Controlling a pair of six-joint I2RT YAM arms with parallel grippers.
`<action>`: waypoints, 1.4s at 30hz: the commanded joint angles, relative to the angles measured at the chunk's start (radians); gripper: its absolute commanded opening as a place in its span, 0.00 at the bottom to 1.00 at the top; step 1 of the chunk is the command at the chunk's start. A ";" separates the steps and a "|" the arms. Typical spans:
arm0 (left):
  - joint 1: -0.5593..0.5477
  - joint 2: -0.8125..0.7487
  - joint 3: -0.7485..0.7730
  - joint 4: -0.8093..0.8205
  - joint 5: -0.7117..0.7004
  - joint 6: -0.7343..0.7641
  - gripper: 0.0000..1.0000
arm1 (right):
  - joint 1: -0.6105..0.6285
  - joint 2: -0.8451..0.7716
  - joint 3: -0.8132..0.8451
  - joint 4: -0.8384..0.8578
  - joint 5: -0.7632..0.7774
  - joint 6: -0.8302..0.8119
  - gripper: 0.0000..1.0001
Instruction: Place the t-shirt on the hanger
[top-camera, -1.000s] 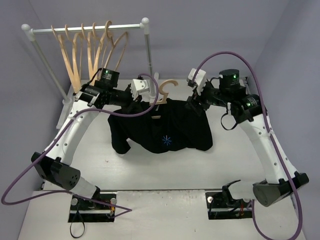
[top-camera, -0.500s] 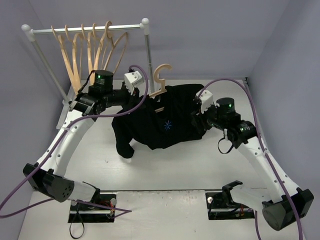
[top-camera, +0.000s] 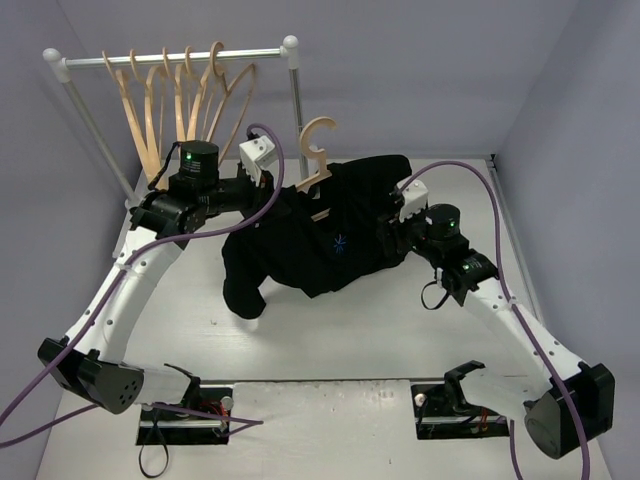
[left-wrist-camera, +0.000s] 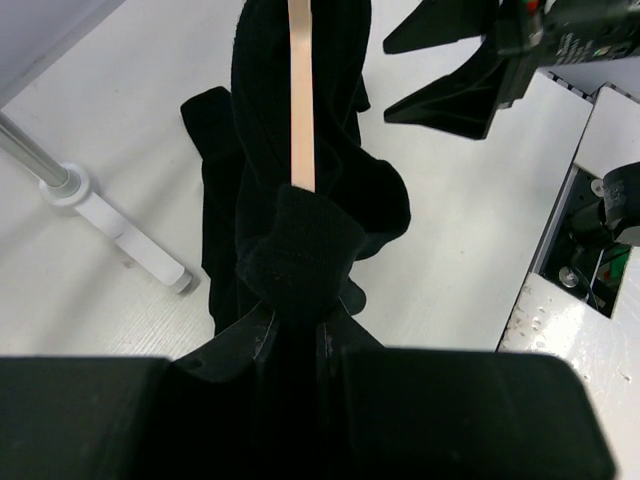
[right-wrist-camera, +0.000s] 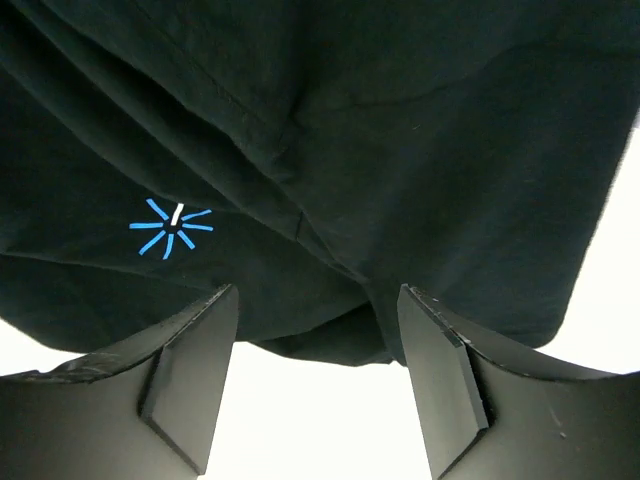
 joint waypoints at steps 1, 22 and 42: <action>0.002 -0.050 0.035 0.141 0.030 -0.032 0.00 | 0.013 0.012 -0.024 0.167 0.079 0.009 0.63; 0.000 -0.074 0.027 0.160 0.069 -0.108 0.00 | 0.012 0.146 -0.007 0.294 0.177 -0.003 0.46; 0.003 -0.107 -0.003 0.057 0.037 0.026 0.00 | -0.003 0.013 0.128 0.218 0.328 -0.124 0.00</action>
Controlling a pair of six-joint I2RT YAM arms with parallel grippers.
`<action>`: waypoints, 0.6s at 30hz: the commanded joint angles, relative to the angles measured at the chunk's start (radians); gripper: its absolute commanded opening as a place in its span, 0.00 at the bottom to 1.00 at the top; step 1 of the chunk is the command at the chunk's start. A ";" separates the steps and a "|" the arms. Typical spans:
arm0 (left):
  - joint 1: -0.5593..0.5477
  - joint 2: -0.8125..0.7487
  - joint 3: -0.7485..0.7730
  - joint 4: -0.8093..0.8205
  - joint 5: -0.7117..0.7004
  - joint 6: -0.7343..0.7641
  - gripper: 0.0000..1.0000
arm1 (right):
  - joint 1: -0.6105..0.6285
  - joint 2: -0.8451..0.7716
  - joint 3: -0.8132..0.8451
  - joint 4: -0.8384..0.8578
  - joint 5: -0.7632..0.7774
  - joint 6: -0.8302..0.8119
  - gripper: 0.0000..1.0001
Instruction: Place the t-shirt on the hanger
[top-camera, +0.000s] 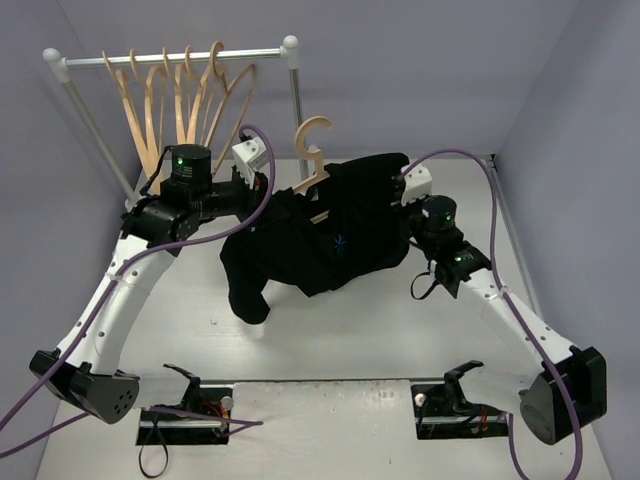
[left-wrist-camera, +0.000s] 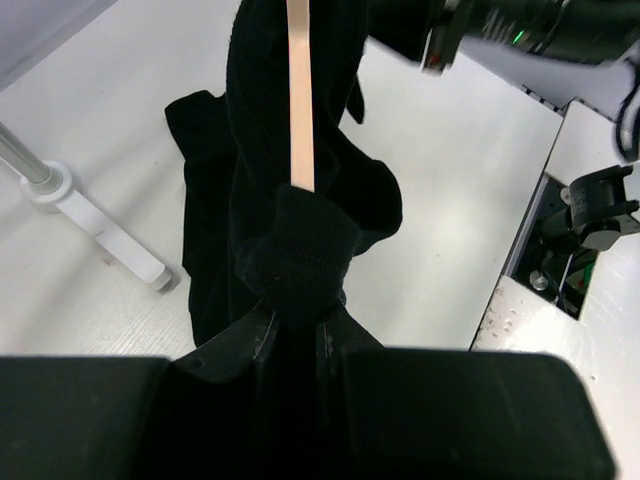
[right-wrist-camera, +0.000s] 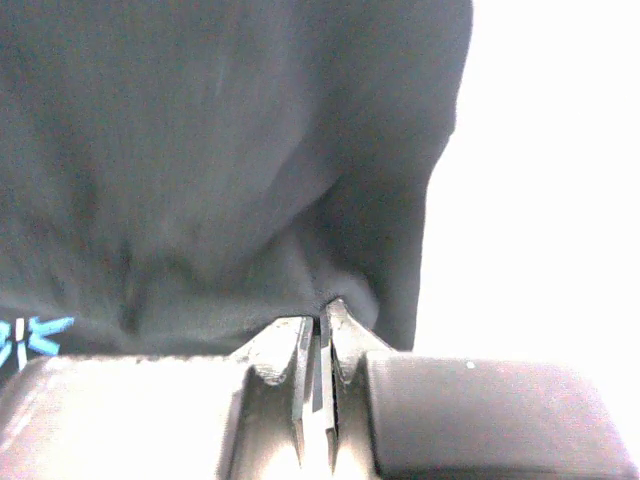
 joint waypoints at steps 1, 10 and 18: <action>0.002 -0.063 0.006 0.050 0.025 0.104 0.00 | -0.011 -0.087 0.135 0.031 0.103 -0.086 0.00; 0.008 -0.095 -0.014 0.003 0.060 0.234 0.00 | -0.066 -0.046 0.367 -0.030 0.163 -0.254 0.00; 0.025 -0.119 -0.009 0.003 0.068 0.256 0.00 | -0.234 -0.008 0.435 -0.052 0.048 -0.245 0.00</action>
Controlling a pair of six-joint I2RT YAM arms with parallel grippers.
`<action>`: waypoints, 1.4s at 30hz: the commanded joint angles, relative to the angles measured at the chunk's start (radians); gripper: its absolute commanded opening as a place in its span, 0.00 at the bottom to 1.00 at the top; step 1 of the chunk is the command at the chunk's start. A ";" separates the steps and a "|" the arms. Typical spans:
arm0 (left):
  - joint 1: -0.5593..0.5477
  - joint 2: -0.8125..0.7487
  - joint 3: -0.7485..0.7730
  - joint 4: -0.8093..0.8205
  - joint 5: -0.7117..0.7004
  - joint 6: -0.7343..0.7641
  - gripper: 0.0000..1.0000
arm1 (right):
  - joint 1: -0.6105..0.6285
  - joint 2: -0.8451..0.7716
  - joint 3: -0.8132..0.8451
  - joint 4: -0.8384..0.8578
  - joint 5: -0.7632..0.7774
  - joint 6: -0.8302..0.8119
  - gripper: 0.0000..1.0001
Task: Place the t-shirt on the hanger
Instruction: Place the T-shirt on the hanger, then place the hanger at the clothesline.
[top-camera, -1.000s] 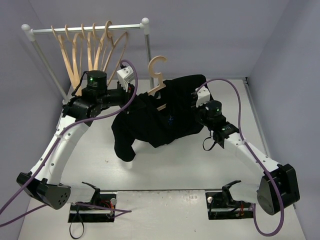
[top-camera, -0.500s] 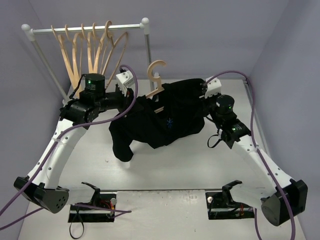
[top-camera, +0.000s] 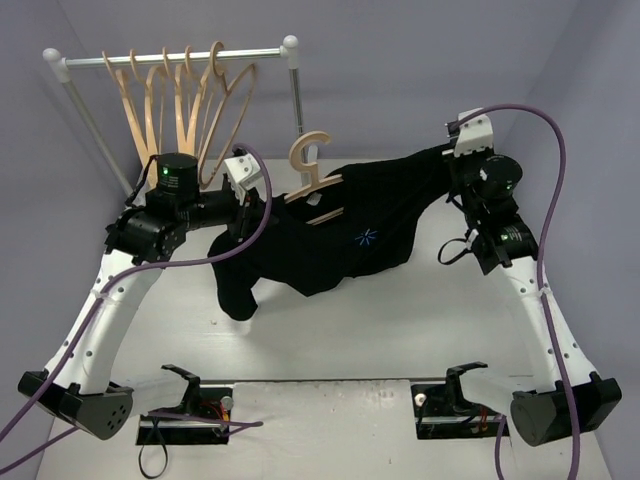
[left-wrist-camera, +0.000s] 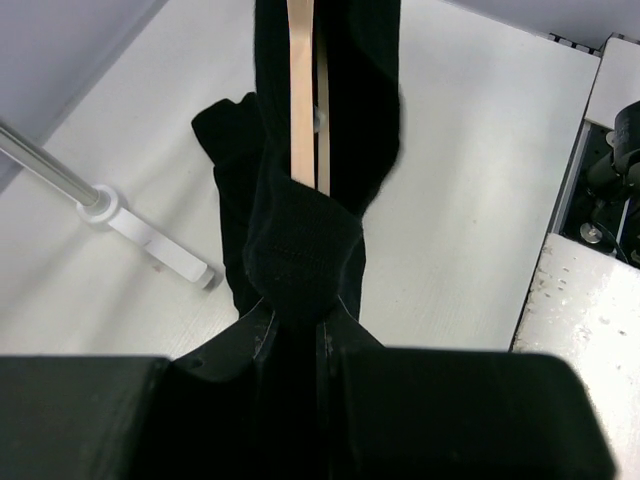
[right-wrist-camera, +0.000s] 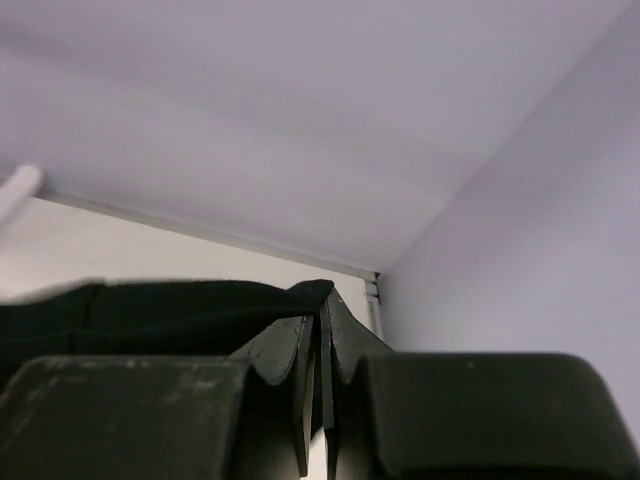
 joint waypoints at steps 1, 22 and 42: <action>0.009 -0.042 0.025 0.066 0.055 0.043 0.00 | -0.082 0.035 0.075 0.035 -0.071 -0.008 0.00; 0.009 0.023 0.178 0.147 0.243 -0.030 0.00 | -0.265 0.198 0.230 -0.099 -0.346 0.116 0.13; 0.021 0.217 0.909 0.036 -0.088 -0.109 0.00 | -0.265 -0.039 0.273 -0.122 -0.218 0.223 0.76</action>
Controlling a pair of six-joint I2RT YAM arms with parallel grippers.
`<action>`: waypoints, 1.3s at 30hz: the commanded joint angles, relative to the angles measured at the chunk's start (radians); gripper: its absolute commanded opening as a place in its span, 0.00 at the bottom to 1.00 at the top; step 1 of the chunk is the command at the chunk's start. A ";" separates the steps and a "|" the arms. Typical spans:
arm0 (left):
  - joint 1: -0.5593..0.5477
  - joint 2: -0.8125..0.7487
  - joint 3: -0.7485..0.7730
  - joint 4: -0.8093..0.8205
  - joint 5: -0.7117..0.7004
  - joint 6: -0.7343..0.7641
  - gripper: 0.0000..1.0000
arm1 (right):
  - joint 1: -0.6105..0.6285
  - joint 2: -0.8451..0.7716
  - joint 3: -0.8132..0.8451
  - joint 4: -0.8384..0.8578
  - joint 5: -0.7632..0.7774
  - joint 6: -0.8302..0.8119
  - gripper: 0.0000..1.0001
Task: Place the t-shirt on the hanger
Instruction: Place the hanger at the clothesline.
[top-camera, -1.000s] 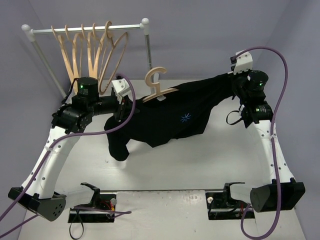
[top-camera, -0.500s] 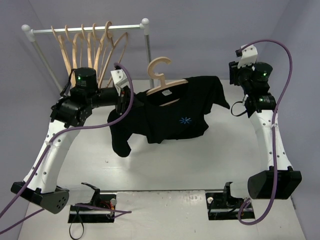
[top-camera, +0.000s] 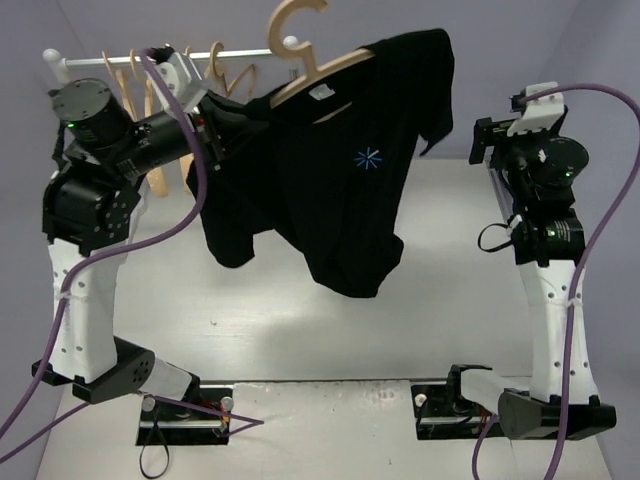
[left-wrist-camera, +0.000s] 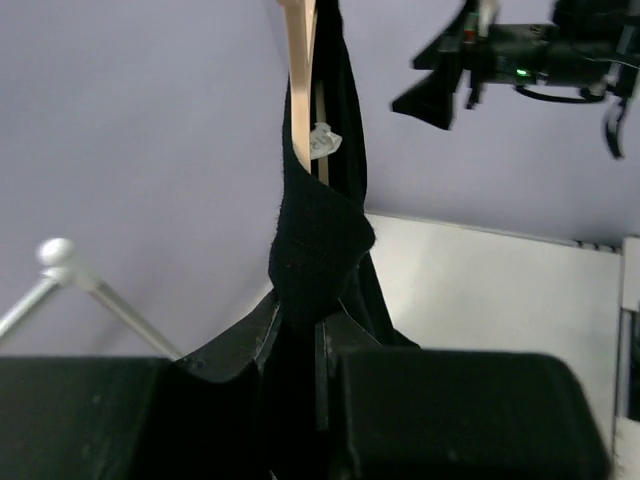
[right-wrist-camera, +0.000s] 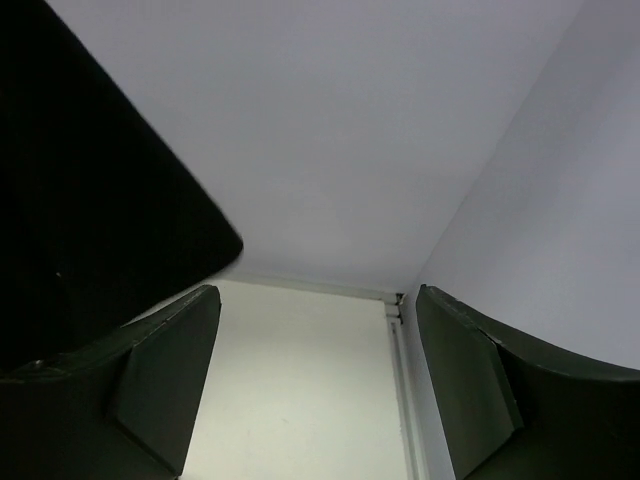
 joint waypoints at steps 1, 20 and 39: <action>0.007 -0.033 0.077 0.014 -0.161 0.021 0.00 | -0.001 -0.064 0.010 0.073 0.077 0.020 0.77; 0.007 -0.137 0.105 -0.035 -0.555 -0.056 0.00 | 0.017 -0.074 -0.094 0.077 -0.015 0.147 0.77; -0.020 -0.208 -0.429 -0.072 -0.688 -0.127 0.00 | 0.068 -0.148 -0.345 0.075 -0.092 0.281 0.78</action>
